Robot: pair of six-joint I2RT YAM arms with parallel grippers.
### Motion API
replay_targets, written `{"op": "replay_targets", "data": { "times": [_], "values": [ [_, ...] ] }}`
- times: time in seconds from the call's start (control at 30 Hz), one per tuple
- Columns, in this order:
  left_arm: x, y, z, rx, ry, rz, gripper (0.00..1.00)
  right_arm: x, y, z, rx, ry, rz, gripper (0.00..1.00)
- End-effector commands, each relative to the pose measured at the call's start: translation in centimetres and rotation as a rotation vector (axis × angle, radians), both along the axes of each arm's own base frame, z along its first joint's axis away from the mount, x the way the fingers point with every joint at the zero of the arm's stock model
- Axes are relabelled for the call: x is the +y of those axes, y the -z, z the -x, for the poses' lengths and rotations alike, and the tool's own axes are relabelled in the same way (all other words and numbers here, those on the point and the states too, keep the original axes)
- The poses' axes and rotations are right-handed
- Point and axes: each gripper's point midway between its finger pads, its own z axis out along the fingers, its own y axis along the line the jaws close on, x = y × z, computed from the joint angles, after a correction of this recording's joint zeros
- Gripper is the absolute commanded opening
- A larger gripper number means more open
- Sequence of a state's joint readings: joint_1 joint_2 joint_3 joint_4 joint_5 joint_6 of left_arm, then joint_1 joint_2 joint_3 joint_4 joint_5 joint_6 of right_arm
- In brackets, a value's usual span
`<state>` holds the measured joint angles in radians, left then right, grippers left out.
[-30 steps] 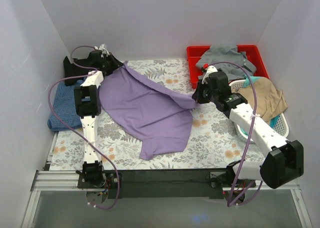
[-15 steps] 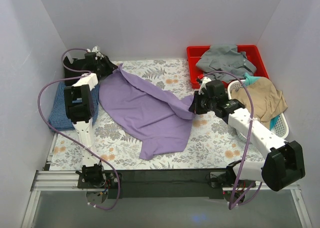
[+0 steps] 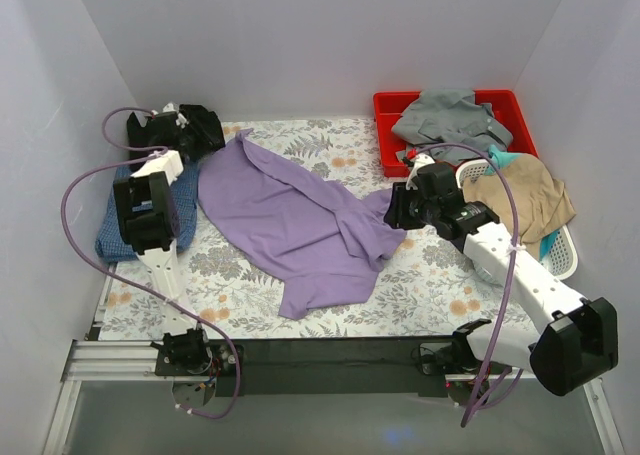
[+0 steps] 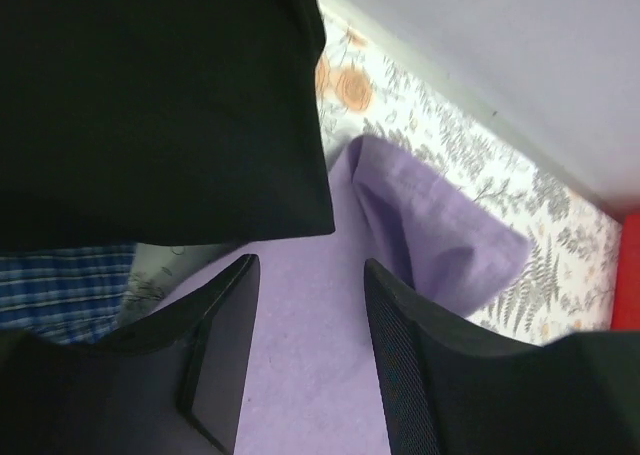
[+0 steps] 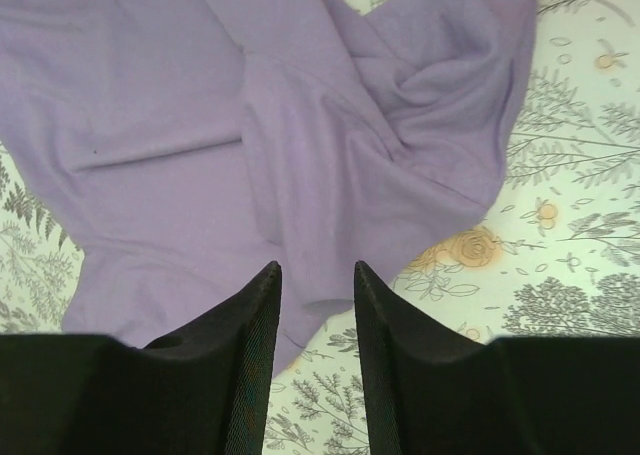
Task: Fold and stack the t-shirts
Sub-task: Flatten the tshirt out
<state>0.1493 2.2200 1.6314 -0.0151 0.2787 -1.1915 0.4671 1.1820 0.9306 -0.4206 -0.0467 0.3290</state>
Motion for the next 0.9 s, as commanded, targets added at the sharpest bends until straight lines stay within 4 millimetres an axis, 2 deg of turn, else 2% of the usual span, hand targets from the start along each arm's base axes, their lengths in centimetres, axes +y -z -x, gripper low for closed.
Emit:
{"op": "replay_targets", "data": {
  "times": [0.0, 0.07, 0.13, 0.17, 0.2, 0.23, 0.3, 0.33, 0.37, 0.43, 0.47, 0.63, 0.8, 0.87],
  "values": [
    [1.2, -12.0, -0.5, -0.242, -0.048, -0.035, 0.45, -1.4, -3.4, -1.4, -0.113, 0.063, 0.043, 0.42],
    [-0.2, -14.5, -0.3, -0.320, 0.017, 0.002, 0.45, -1.7, -3.6, -1.7, -0.130, 0.076, 0.057, 0.45],
    [-2.0, -15.9, -0.3, -0.372, 0.105, 0.069, 0.46, -1.5, -2.5, -2.1, -0.115, 0.071, 0.073, 0.45],
    [-4.7, -17.1, 0.3, -0.405, 0.249, 0.159, 0.52, -1.2, -2.3, -2.4, -0.113, 0.061, 0.072, 0.45],
    [-6.0, -17.1, 0.4, -0.402, 0.317, 0.207, 0.69, -0.6, -1.2, -2.7, -0.077, 0.043, 0.071, 0.45],
    [-7.5, -16.5, -0.6, -0.395, 0.388, 0.252, 0.70, -0.2, -0.7, -2.8, -0.068, 0.033, 0.059, 0.44],
    [-10.5, -15.1, -0.2, -0.327, 0.535, 0.355, 0.70, 1.6, 0.3, -3.5, -0.053, -0.012, 0.007, 0.44],
    [-12.2, -15.6, -0.4, -0.328, 0.594, 0.374, 0.68, 2.0, 0.7, -3.8, -0.050, -0.017, -0.006, 0.44],
    [-13.0, -12.4, -0.7, -0.256, 0.612, 0.418, 0.66, 2.4, 0.9, -4.2, -0.050, -0.022, -0.015, 0.44],
    [-14.6, -10.8, -0.6, -0.227, 0.631, 0.428, 0.56, 3.0, 1.7, -5.1, -0.040, -0.029, -0.014, 0.43],
    [-15.0, -9.4, -0.5, -0.212, 0.631, 0.436, 0.54, 3.2, 1.8, -5.3, -0.039, -0.031, -0.011, 0.43],
    [-16.7, -6.4, -0.5, -0.152, 0.661, 0.468, 0.44, 3.9, 3.2, -6.3, -0.008, -0.051, 0.001, 0.43],
    [-16.0, -4.3, -1.2, -0.133, 0.599, 0.390, 0.44, 4.3, 3.9, -6.0, 0.011, -0.065, -0.012, 0.42],
    [-14.8, -3.5, -2.1, -0.141, 0.535, 0.303, 0.44, 4.3, 4.0, -5.8, 0.015, -0.069, -0.014, 0.42]
  ]
}}
